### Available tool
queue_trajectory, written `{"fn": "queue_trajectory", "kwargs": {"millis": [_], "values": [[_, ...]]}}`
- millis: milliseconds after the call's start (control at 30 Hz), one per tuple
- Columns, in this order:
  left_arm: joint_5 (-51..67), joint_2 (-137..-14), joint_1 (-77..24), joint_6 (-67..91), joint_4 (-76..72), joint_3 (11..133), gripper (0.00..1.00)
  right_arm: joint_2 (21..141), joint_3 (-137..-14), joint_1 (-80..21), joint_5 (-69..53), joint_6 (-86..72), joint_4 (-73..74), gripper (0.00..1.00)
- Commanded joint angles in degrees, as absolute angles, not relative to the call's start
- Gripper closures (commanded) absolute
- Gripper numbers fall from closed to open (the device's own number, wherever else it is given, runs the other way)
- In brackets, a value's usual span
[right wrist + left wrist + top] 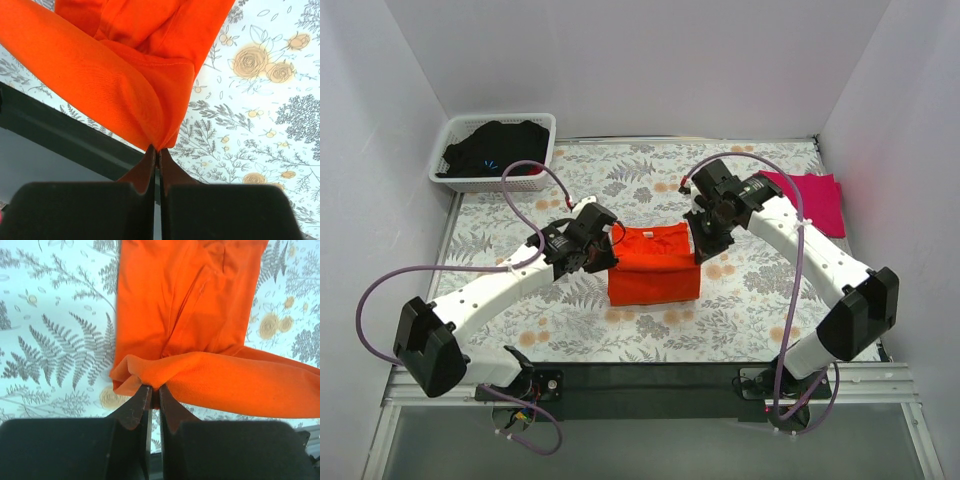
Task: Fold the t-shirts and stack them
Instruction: Fold the tshirt
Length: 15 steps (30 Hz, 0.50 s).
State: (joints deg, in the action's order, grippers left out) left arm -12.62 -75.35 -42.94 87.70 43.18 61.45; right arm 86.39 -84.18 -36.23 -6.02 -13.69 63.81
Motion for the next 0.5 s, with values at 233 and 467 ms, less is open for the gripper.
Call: {"fn": "queue_trajectory", "kwargs": {"millis": [233,467], "values": [[-13.27,-82.26,-37.97,81.91,35.60,64.16,1.00,93.78,-89.65,-31.91,-4.92,-7.56,60.82,0.99],[-12.92,-87.18,-35.51,80.86,31.56,63.98,1.00,97.73,-89.30,-30.06,-5.80,-5.80,57.04,0.99]]}}
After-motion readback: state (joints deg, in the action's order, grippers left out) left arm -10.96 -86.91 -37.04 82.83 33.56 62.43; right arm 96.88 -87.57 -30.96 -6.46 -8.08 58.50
